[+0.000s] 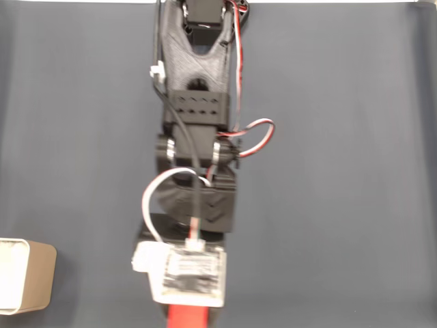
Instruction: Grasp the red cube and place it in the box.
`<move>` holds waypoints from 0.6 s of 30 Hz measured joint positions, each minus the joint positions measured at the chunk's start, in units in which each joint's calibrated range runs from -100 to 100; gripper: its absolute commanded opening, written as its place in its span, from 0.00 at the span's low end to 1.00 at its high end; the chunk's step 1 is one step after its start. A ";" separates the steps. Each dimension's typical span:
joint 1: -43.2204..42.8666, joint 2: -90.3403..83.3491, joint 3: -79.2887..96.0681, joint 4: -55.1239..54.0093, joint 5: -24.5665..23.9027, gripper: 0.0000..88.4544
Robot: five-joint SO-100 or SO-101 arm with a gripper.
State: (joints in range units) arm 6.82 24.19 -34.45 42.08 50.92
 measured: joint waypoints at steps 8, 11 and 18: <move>5.04 -0.87 0.00 -0.08 0.00 0.00; 7.12 -0.96 0.00 -0.08 -0.15 0.00; 11.72 -0.96 0.00 -0.08 -0.20 0.00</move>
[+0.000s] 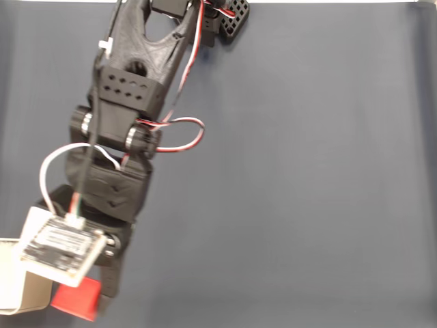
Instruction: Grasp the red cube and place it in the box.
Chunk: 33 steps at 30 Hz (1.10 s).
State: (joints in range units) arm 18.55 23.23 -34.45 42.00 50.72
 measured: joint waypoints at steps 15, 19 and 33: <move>6.31 0.26 -5.97 -1.75 -1.66 0.00; 7.57 1.56 -7.14 -1.83 -1.71 0.00; 10.98 6.69 -7.14 -2.86 -1.95 0.00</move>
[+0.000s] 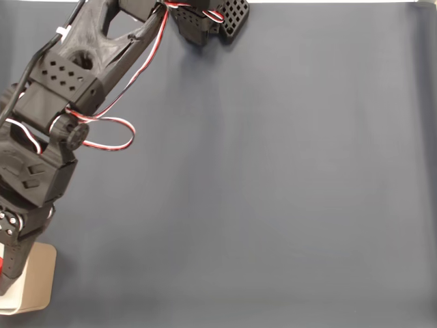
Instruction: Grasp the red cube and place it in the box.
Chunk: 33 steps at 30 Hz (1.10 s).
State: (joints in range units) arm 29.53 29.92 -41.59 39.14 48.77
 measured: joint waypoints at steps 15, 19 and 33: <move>1.56 6.86 -4.52 -2.63 0.05 0.00; 2.00 8.51 -5.52 -3.10 0.05 0.00; 3.04 9.73 -6.15 -3.50 0.05 0.00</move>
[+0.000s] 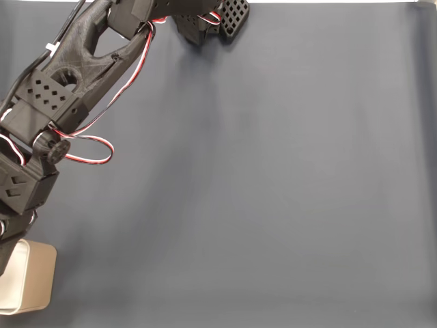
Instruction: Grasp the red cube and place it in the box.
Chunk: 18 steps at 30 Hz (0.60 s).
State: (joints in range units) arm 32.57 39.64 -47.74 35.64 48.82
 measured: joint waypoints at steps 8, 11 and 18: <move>0.30 -0.09 1.45 0.00 0.05 0.00; 0.37 0.00 2.35 0.00 0.05 0.00; 0.37 -0.09 2.35 0.00 0.05 0.00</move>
State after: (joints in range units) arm 32.94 39.56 -45.39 35.64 48.86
